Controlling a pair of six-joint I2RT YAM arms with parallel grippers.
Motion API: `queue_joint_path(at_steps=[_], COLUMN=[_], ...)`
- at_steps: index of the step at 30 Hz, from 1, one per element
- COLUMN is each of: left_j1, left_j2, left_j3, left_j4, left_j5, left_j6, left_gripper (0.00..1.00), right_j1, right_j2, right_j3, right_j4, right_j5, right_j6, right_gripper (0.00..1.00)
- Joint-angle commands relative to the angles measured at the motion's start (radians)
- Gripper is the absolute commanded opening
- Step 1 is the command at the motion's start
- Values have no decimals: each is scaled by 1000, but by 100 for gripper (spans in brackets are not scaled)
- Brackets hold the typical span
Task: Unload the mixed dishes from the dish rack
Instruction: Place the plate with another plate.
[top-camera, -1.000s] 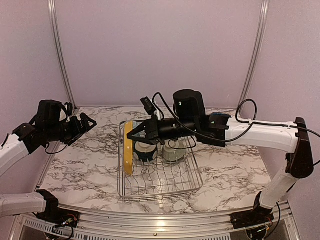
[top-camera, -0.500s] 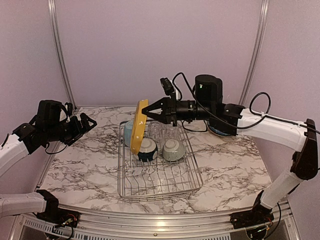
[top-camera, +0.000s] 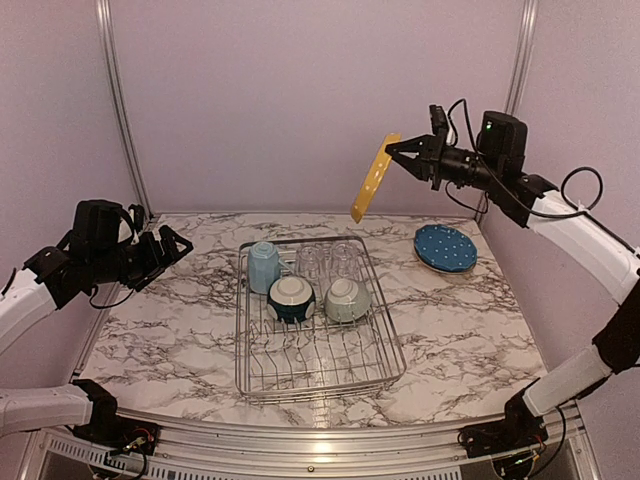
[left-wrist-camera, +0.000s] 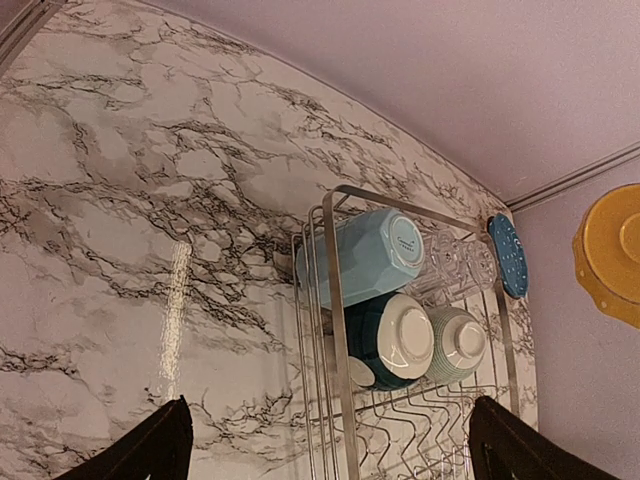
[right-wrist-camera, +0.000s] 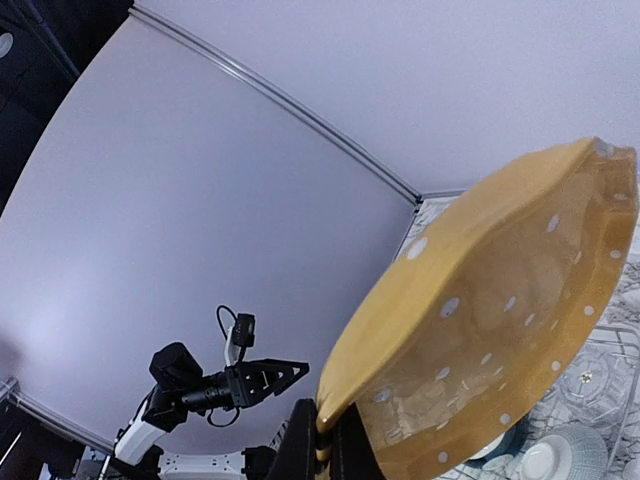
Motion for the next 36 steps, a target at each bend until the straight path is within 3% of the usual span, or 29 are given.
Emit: queue_joint_path(at_steps=[1,11,15,21,36], left_j1=[-5,-5,-5,-4,-4], left_j2=[-8,-10,-6,4,-1], left_j3=[4,22,24,34,33], left_j4=[-10,-39,-37,-37,-46], left_j5=[-11,-32,-31,-34,-37], left_j6=[10,30,32,42,54], left_gripper=[99,99,99,99,99], right_j1=[-164,-395,-401,-414,-451], right_j2=[-53,54,122,193,413], right_j3=[48,102,174,195,331], right_j4=[68,-149,-296,-372,-504], right_j5=[-29,16,118,206,248], right_j6=[-68,-238,-370,-468,-589], right_gripper=[0,0,0,0,0])
